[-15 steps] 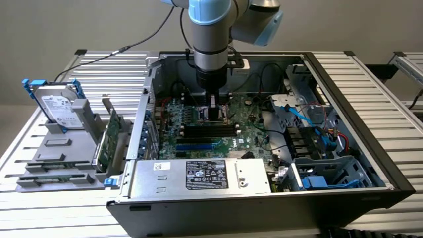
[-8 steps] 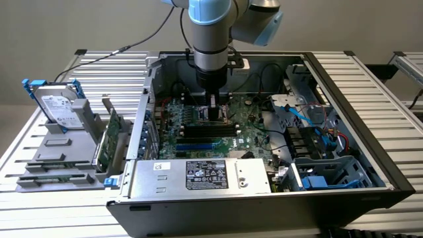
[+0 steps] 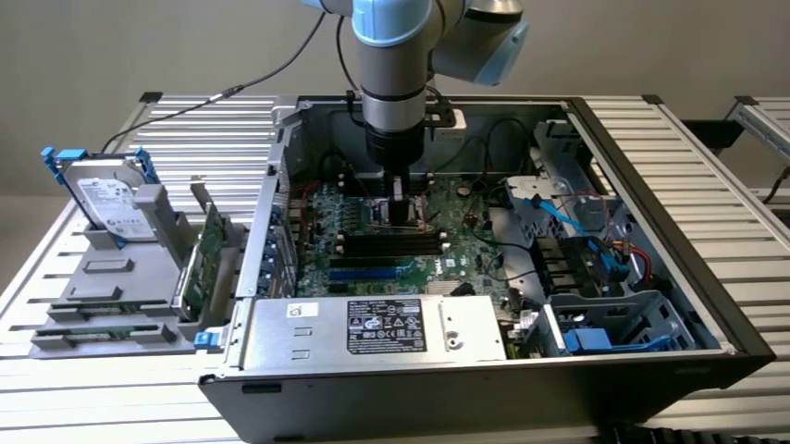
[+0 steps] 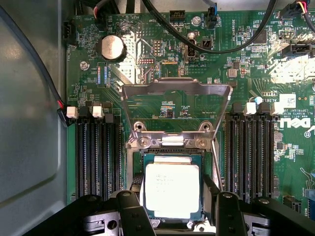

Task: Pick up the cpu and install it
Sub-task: 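Place the cpu into insertion slot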

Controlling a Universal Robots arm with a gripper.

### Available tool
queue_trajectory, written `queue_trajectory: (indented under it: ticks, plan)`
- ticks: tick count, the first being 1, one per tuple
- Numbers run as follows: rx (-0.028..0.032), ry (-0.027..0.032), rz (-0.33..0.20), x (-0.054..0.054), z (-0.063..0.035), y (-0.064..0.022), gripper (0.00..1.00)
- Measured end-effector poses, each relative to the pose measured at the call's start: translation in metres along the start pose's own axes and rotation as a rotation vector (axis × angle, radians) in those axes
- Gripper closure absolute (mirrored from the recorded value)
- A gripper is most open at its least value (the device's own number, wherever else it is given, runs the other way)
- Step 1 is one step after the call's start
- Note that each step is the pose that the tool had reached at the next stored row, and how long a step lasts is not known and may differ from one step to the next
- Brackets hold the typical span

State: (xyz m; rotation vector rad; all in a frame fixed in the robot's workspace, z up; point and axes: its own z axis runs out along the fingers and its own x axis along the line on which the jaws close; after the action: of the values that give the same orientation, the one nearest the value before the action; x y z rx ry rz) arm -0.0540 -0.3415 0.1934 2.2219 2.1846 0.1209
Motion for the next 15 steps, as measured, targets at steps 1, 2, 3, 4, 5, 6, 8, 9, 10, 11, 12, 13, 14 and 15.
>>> queue_trajectory:
  ticks: [1,2,3,4,5,6,8,9,10,11,12,13,14,15]
  plan:
    - [-0.0004,0.0014,0.0,0.0003,0.0004,0.0001,0.44]
    - [-0.0012,0.0028,0.0,0.0006,0.0009,0.0002,0.44]
    - [-0.001,0.0016,0.0,0.0005,0.0008,0.0002,0.44]
    - [-0.0006,0.0007,0.0,0.0002,0.0004,0.0001,0.38]
    - [-0.0001,-0.0001,0.0,0.0001,0.0002,0.0,0.38]
    - [0.0,-0.0003,0.0,0.0001,0.0001,0.0,0.38]
    - [0.0,-0.0004,0.0,0.0001,0.0001,0.0,0.38]
    - [0.0,-0.0004,0.0,0.0001,0.0001,0.0,0.38]
    - [0.0,-0.0006,0.0,0.0001,0.0001,0.0,0.38]
    - [-0.0001,-0.0009,0.0,0.0001,0.0001,0.0,0.38]
    - [-0.0001,-0.0012,0.0,0.0001,0.0002,0.0,0.38]
    - [-0.0001,-0.0017,0.0,0.0001,0.0002,0.0,0.38]
    - [-0.0001,-0.0022,0.0,0.0001,0.0001,0.0,0.38]
    - [-0.0001,-0.0028,0.0,0.0001,0.0001,0.0,0.38]
